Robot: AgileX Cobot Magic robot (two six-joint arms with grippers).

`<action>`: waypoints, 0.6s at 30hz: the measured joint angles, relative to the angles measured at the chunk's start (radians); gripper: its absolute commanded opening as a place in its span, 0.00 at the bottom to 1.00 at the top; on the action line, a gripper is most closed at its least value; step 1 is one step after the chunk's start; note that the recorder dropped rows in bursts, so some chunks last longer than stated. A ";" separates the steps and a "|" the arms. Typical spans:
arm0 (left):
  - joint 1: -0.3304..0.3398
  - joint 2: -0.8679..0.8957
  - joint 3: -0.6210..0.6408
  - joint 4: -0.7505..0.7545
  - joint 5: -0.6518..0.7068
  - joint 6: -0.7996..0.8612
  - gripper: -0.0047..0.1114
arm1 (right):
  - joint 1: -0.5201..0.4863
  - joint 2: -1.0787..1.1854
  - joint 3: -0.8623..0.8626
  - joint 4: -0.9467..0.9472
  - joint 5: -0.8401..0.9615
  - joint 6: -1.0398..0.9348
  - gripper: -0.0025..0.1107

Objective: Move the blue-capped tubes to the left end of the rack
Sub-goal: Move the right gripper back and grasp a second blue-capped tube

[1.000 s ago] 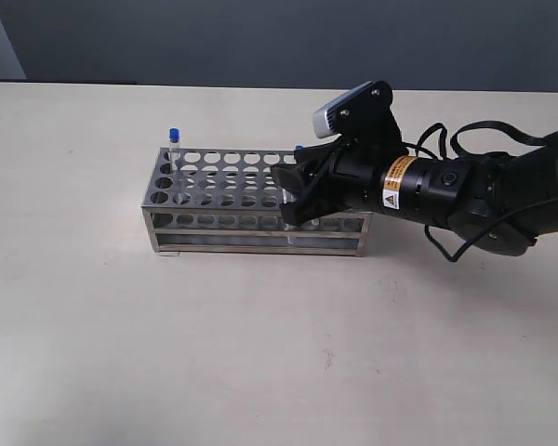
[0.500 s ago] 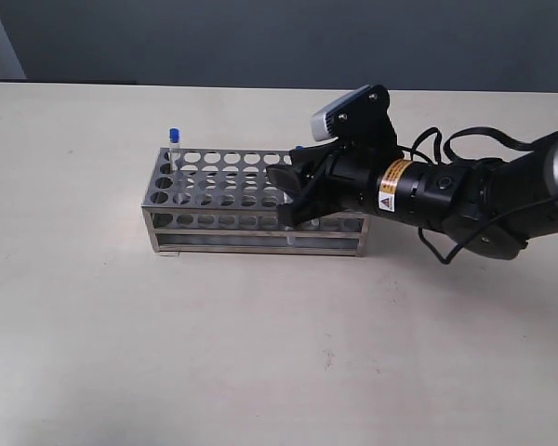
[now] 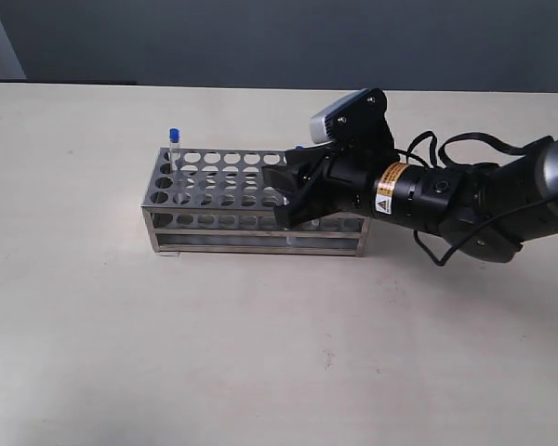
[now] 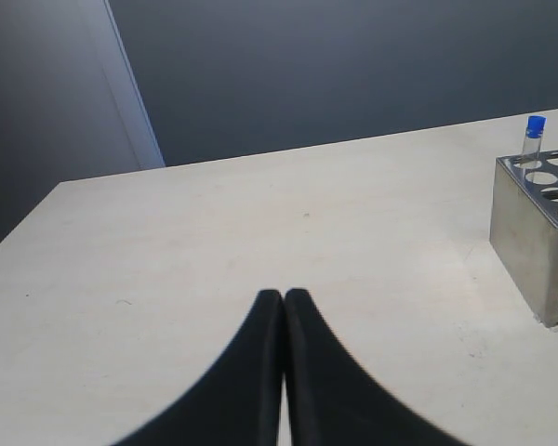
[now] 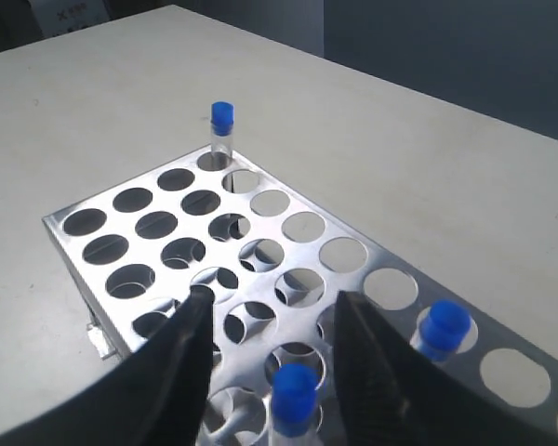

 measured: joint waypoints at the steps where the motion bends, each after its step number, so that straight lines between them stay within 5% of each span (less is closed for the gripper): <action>1: 0.000 0.000 0.000 0.000 0.000 0.000 0.04 | 0.000 -0.005 0.000 -0.002 0.007 0.000 0.39; 18: 0.000 0.000 0.000 0.000 0.000 0.000 0.04 | 0.000 -0.016 0.002 -0.058 0.146 0.026 0.39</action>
